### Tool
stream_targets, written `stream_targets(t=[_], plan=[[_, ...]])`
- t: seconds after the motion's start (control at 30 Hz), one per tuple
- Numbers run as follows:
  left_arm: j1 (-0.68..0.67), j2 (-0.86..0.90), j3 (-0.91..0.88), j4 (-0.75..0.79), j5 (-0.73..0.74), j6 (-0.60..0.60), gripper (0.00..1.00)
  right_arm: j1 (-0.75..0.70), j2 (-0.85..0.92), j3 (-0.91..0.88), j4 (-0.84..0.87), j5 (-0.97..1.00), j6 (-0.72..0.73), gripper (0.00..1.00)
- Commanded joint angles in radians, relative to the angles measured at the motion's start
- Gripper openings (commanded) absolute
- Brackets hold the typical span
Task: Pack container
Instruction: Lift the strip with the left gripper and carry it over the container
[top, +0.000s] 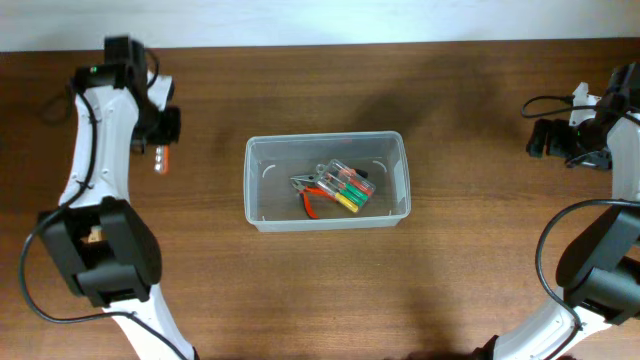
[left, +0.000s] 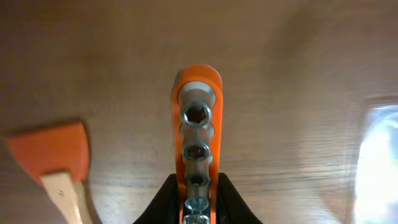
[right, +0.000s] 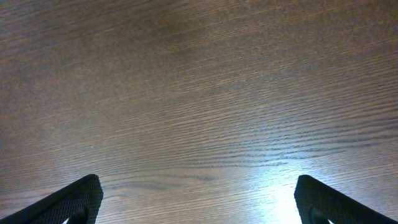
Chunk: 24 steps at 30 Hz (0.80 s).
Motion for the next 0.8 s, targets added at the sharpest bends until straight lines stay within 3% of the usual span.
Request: stream_targets(t=[0.0,0.2,0.53,0.77], plan=[[-0.075,0.0,0.134,-0.04,0.035,0.06,0.16,-0.002,0.001,-0.003,0.001,-0.009,0.005,0.99],[-0.242,0.0,0.253,-0.093,0.144,0.109,0.16,-0.002,0.001,-0.003,0.001,-0.009,0.005,0.99],[-0.496,0.0,0.254,-0.126,0.18,0.196,0.15,-0.002,0.001,-0.003,0.001,-0.009,0.005,0.99],[-0.602,0.011,0.254,-0.124,0.184,0.211,0.16,-0.002,0.001,-0.003,0.001,-0.009,0.005,0.98]])
